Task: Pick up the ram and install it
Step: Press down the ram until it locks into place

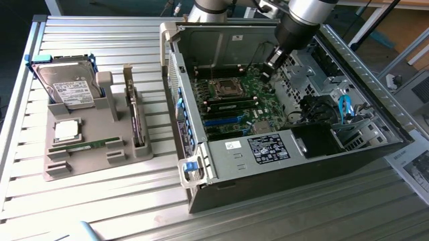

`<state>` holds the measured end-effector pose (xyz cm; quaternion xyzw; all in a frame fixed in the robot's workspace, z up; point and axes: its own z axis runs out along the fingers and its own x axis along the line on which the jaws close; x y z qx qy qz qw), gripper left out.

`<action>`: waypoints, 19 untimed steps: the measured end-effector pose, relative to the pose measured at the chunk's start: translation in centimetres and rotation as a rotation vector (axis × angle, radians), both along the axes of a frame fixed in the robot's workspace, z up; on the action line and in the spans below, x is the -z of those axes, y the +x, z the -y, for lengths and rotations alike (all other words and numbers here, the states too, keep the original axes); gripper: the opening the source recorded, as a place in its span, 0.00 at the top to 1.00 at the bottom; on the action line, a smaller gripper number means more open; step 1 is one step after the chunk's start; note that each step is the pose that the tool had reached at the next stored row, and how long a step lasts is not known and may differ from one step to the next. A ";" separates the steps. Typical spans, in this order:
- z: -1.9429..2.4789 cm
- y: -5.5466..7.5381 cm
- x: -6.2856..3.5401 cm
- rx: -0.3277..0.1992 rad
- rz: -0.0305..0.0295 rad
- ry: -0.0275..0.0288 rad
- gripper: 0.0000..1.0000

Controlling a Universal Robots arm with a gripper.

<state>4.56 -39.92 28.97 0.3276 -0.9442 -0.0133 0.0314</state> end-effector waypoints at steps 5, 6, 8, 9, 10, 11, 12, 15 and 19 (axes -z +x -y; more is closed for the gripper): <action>0.00 0.0 0.02 0.129 -0.0001 -0.0042 0.89; 0.00 0.0 0.03 0.152 0.0000 -0.0049 0.89; 0.00 0.0 0.03 0.193 0.0000 -0.0061 0.89; 0.00 0.0 0.04 0.215 0.0000 -0.0069 0.89; 0.00 0.0 0.04 0.239 0.0000 -0.0077 0.89; 0.00 0.0 0.04 0.257 0.0000 -0.0084 0.89; 0.00 0.0 0.05 0.279 0.0000 -0.0091 0.89; 0.00 0.0 0.05 0.344 0.0000 -0.0113 0.89; 0.00 0.0 0.07 0.432 0.0000 -0.0143 0.89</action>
